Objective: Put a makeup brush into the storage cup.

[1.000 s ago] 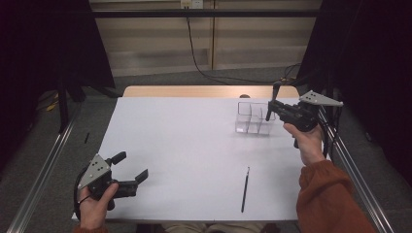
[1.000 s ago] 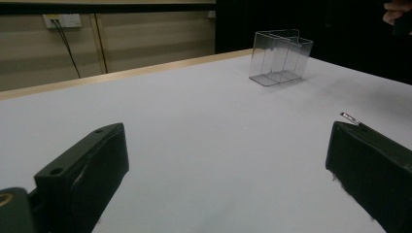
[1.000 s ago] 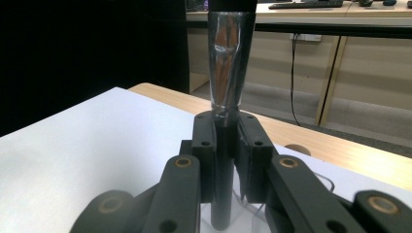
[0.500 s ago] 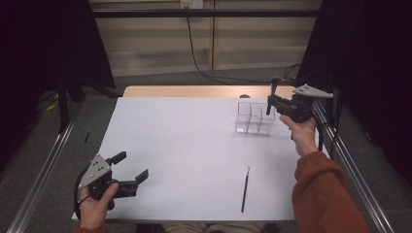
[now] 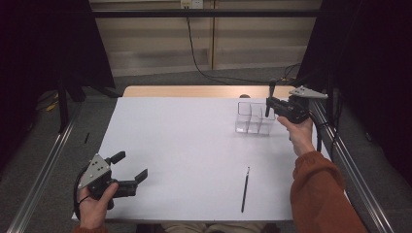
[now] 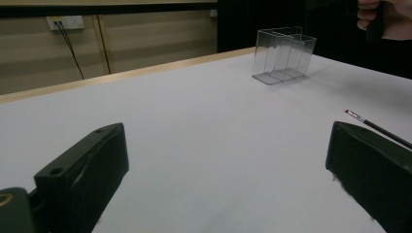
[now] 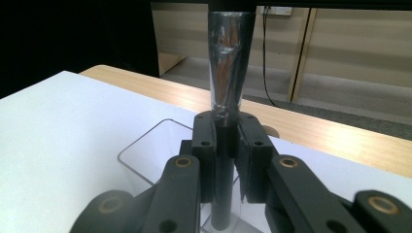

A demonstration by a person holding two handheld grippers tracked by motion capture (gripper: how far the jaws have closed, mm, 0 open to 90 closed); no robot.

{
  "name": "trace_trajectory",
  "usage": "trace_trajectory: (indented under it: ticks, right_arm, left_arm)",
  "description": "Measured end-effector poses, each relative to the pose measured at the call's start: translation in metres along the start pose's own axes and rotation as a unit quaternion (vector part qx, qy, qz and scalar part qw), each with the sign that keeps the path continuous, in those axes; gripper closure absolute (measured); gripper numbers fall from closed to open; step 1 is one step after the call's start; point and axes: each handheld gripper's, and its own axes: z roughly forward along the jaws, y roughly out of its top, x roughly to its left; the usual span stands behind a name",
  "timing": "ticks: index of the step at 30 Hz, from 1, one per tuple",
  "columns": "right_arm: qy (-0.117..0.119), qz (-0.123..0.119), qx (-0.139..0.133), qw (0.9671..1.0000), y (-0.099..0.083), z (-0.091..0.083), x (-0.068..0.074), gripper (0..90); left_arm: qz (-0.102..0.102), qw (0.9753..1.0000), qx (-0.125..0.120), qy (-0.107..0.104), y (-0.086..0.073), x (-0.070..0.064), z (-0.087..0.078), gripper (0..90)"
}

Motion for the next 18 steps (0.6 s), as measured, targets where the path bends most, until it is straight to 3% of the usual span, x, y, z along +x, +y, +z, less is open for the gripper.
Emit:
trace_trajectory:
  ticks: [18]
  right_arm:
    - [-0.003,0.009,0.020,0.9998,-0.017,0.008,-0.005,79.1]
  left_arm:
    - [0.004,1.0000,0.005,-0.001,-0.001,-0.001,0.001,1.8]
